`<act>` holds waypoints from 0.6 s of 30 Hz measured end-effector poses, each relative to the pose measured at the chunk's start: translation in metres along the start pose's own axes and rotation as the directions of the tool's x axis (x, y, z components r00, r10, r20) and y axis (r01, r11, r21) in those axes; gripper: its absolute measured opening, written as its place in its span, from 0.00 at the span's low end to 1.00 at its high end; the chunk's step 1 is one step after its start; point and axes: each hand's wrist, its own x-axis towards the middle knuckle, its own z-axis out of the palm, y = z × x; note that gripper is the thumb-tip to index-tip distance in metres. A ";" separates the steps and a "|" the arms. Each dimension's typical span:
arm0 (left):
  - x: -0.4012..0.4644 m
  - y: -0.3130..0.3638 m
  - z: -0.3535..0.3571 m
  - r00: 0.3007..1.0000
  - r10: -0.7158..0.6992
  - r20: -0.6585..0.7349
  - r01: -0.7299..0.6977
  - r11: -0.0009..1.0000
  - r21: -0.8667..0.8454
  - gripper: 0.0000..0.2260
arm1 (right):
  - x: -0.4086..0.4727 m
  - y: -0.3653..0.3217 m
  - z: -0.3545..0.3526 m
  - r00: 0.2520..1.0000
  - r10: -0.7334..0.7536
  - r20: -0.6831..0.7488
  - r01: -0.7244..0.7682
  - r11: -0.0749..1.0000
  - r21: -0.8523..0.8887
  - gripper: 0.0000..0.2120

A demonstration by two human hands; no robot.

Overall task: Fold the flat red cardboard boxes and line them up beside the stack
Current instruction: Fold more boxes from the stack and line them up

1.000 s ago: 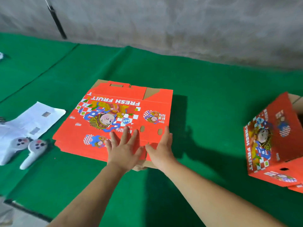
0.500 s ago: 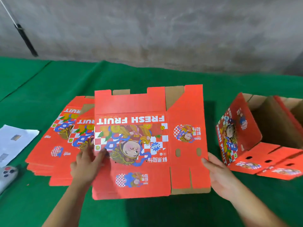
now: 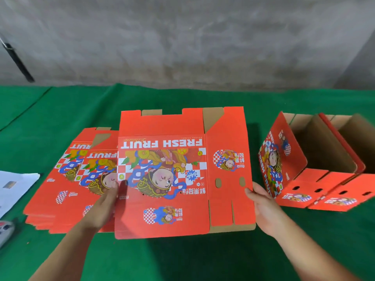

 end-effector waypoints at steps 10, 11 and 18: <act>0.011 0.059 0.017 0.973 0.224 0.046 -0.184 0.887 -0.424 0.18 | -0.003 -0.008 -0.016 0.999 -0.025 0.041 0.026 1.000 -0.017 0.16; 0.006 0.069 0.029 0.983 0.186 0.012 -0.150 0.831 -0.536 0.19 | -0.005 -0.013 -0.015 0.999 -0.051 0.009 0.051 0.997 -0.058 0.15; -0.012 0.099 0.083 0.982 0.187 0.017 -0.143 0.803 -0.579 0.34 | -0.022 -0.073 -0.023 0.986 -0.161 -0.034 0.161 0.987 -0.006 0.34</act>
